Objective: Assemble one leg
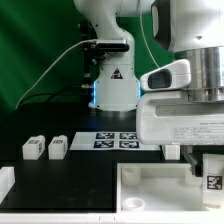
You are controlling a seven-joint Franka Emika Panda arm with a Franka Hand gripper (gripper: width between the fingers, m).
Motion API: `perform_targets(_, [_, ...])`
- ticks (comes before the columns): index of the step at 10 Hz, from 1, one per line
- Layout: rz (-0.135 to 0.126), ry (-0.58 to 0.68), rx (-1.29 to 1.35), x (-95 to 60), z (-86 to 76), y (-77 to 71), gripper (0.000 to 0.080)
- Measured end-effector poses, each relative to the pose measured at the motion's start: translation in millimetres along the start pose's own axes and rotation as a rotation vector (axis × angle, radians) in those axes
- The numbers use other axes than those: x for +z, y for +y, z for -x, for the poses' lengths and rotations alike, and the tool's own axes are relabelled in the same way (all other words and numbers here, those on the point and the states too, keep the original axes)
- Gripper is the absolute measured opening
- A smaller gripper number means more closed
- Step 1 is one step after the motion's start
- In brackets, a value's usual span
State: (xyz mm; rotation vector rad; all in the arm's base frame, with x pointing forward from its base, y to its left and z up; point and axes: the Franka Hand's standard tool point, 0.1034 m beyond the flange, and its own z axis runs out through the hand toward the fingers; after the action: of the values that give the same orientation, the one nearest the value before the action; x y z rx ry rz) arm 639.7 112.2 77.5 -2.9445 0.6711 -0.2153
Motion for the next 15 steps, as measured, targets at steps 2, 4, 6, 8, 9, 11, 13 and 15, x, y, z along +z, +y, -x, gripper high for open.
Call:
perform_targets(2, [0.022,-0.076,0.361,2.2,-6.6,6.4,0.0300])
perform_targets(4, [0.043,-0.125,0.732,2.0,-0.5,5.2,0.0300])
perform_targets(6, [0.050,-0.130,0.931,2.5,-0.4,8.5,0.0300])
perform_targets(8, [0.049,-0.130,0.908,2.5,-0.5,9.2,0.0300])
perform_targets(9, [0.048,-0.131,0.885,2.7,-0.4,9.0,0.0300])
perform_targets(11, [0.040,-0.130,0.702,1.5,4.4,1.0,0.0549])
perform_targets(13, [0.026,-0.126,0.354,-0.4,7.5,-4.7,0.0631])
perform_targets(15, [0.019,-0.127,0.216,0.4,6.1,-2.2,0.0644])
